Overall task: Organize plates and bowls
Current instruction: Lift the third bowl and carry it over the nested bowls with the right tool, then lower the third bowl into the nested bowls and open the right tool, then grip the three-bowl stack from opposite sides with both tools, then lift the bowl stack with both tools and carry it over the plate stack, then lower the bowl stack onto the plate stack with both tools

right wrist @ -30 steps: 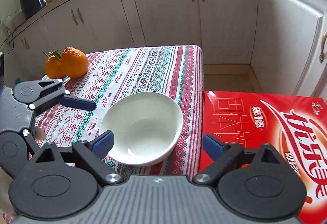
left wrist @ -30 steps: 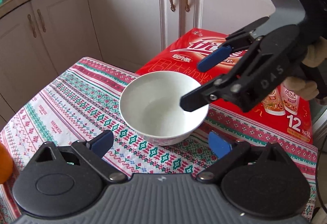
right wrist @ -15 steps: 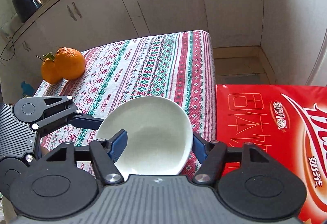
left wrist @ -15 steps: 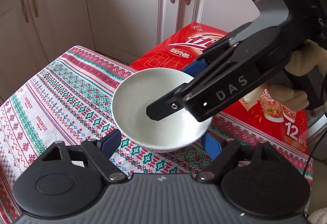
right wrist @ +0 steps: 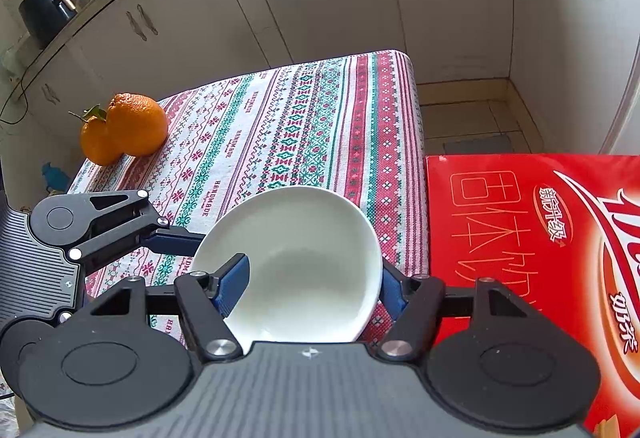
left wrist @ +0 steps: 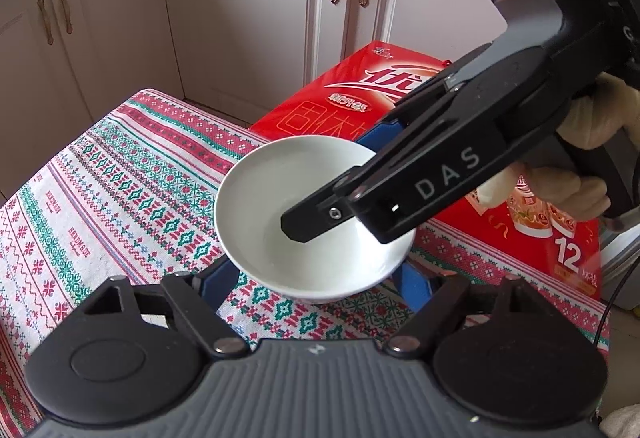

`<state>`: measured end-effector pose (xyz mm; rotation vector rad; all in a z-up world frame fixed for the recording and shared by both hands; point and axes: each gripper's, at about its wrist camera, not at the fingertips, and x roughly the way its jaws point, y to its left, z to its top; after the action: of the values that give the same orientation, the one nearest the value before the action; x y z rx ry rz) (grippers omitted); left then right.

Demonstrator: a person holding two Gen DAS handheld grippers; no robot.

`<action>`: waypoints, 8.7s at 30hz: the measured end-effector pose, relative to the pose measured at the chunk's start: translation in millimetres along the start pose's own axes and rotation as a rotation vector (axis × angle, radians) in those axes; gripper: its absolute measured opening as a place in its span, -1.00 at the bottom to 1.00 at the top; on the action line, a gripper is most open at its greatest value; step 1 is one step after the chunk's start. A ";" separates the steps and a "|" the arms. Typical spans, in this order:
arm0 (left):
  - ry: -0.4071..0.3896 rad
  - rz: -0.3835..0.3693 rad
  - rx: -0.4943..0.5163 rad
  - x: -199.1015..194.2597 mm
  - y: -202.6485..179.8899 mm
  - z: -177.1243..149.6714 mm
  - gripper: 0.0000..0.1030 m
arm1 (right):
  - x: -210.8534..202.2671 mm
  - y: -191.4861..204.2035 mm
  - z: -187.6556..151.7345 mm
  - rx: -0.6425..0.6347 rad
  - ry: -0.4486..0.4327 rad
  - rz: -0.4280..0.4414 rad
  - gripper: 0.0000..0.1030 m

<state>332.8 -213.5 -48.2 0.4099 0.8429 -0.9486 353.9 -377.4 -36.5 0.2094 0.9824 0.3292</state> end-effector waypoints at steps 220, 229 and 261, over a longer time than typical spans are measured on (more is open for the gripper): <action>-0.060 0.083 0.029 -240.7 11.0 -207.6 0.59 | -23.4 304.6 -97.9 -1.232 0.093 0.392 0.71; -0.038 0.205 -0.064 -265.7 52.9 -235.9 0.60 | 27.1 360.7 -72.0 -1.327 0.095 0.460 0.71; -0.046 0.269 -0.157 -261.1 79.0 -275.6 0.81 | 78.0 372.1 -67.3 -1.215 0.152 0.493 0.92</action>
<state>195.8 148.1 -19.2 0.3545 0.7917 -0.6366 271.1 -0.9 -14.6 -0.7035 0.7207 1.3369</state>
